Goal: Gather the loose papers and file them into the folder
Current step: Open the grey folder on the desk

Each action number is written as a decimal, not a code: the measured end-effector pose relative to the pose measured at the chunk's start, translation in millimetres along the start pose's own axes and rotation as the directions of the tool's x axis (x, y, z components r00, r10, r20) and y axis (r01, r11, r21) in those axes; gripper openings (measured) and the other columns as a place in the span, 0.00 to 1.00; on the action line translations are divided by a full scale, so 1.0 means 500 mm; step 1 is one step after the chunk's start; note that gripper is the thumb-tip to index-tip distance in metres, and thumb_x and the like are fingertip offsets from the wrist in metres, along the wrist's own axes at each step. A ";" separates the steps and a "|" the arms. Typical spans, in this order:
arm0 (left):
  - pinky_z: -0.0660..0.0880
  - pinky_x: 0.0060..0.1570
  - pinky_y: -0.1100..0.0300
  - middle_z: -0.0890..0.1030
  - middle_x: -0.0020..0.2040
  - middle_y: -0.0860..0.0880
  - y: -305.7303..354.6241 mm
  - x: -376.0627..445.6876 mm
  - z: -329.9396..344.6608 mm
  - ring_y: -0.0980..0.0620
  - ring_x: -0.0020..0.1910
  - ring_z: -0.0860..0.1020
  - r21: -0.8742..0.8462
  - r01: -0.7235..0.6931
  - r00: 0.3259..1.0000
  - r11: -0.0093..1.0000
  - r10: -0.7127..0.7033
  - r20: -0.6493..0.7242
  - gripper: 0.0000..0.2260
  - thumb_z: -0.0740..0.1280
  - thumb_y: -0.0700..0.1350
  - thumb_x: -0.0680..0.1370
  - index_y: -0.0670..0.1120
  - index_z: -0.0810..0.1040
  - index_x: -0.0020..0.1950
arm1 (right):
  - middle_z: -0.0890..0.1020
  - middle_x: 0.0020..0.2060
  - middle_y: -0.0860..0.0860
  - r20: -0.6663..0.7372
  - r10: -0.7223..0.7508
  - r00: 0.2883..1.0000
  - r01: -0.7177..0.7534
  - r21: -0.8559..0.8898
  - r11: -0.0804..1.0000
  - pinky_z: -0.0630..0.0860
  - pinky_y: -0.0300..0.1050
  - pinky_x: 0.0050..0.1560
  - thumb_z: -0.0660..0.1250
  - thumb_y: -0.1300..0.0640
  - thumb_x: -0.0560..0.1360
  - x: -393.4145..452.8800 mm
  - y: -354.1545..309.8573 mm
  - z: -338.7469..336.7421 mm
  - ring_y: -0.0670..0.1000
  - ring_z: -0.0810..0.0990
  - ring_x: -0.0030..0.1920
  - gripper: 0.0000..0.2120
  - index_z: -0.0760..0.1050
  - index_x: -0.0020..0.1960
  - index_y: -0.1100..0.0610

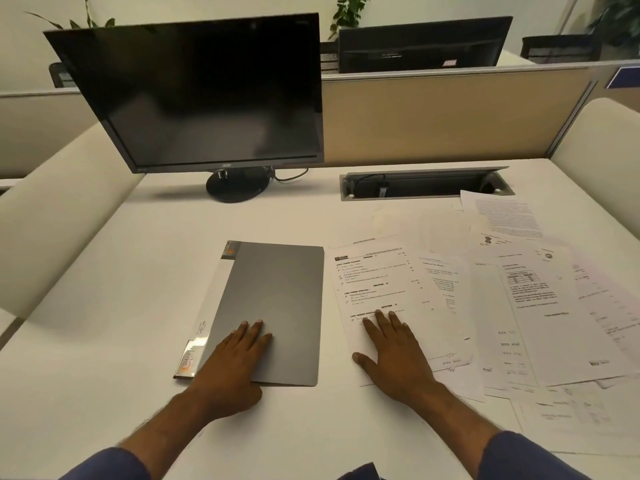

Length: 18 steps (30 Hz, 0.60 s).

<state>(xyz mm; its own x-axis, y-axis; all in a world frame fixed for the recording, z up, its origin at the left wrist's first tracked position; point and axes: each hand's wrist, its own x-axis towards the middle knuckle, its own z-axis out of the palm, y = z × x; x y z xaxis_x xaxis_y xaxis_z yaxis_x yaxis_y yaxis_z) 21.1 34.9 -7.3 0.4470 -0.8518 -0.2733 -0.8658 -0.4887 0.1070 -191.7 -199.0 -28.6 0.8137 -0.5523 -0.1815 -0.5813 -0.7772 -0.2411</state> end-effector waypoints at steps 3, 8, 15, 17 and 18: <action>0.46 0.78 0.57 0.43 0.81 0.52 -0.002 -0.005 0.005 0.49 0.80 0.41 -0.057 -0.025 0.999 0.998 0.023 -0.022 0.39 0.60 0.51 0.72 0.51 0.48 0.81 | 0.46 0.80 0.51 -0.011 0.052 0.999 -0.052 -0.003 0.999 0.43 0.51 0.78 0.49 0.34 0.78 0.005 0.009 0.003 0.54 0.43 0.79 0.35 0.47 0.80 0.49; 0.49 0.76 0.62 0.51 0.80 0.55 -0.015 -0.010 0.008 0.55 0.80 0.48 -0.245 -0.105 0.985 0.964 0.067 -0.159 0.31 0.66 0.51 0.77 0.48 0.59 0.79 | 0.48 0.80 0.51 -0.029 0.086 0.996 -0.086 -0.001 0.996 0.45 0.51 0.78 0.50 0.34 0.78 0.005 0.018 0.000 0.55 0.45 0.79 0.36 0.48 0.80 0.49; 0.62 0.73 0.64 0.69 0.74 0.58 0.013 -0.025 0.001 0.62 0.74 0.65 -0.514 -0.210 0.902 0.832 -0.038 -0.430 0.19 0.60 0.50 0.80 0.52 0.71 0.72 | 0.54 0.79 0.52 -0.082 0.112 0.990 -0.107 0.061 0.992 0.48 0.51 0.78 0.53 0.35 0.78 0.012 0.007 -0.023 0.54 0.48 0.79 0.34 0.55 0.78 0.51; 0.63 0.70 0.70 0.72 0.72 0.58 0.021 -0.028 -0.012 0.61 0.72 0.68 -0.561 -0.232 0.855 0.795 -0.108 -0.507 0.20 0.57 0.52 0.81 0.52 0.72 0.72 | 0.55 0.79 0.51 -0.094 0.063 0.994 -0.054 0.096 0.994 0.49 0.49 0.78 0.53 0.36 0.79 0.018 -0.005 -0.030 0.53 0.48 0.79 0.32 0.56 0.78 0.50; 0.64 0.70 0.69 0.73 0.71 0.56 0.024 -0.030 -0.018 0.60 0.71 0.70 -0.587 -0.255 0.826 0.768 -0.143 -0.546 0.21 0.56 0.53 0.81 0.50 0.72 0.72 | 0.55 0.79 0.50 -0.093 0.031 0.995 -0.020 0.117 0.993 0.49 0.48 0.77 0.54 0.37 0.79 0.021 -0.013 -0.033 0.52 0.48 0.79 0.32 0.56 0.78 0.49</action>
<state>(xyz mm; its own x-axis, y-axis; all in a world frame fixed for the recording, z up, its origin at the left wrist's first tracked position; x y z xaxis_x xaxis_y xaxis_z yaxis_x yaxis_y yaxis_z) 5.9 40.0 6.8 0.6156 -0.7363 0.2808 -0.6474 -0.2694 0.7129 -179.1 -204.7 -13.3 0.7923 -0.6020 -0.0993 -0.5945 -0.7252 -0.3474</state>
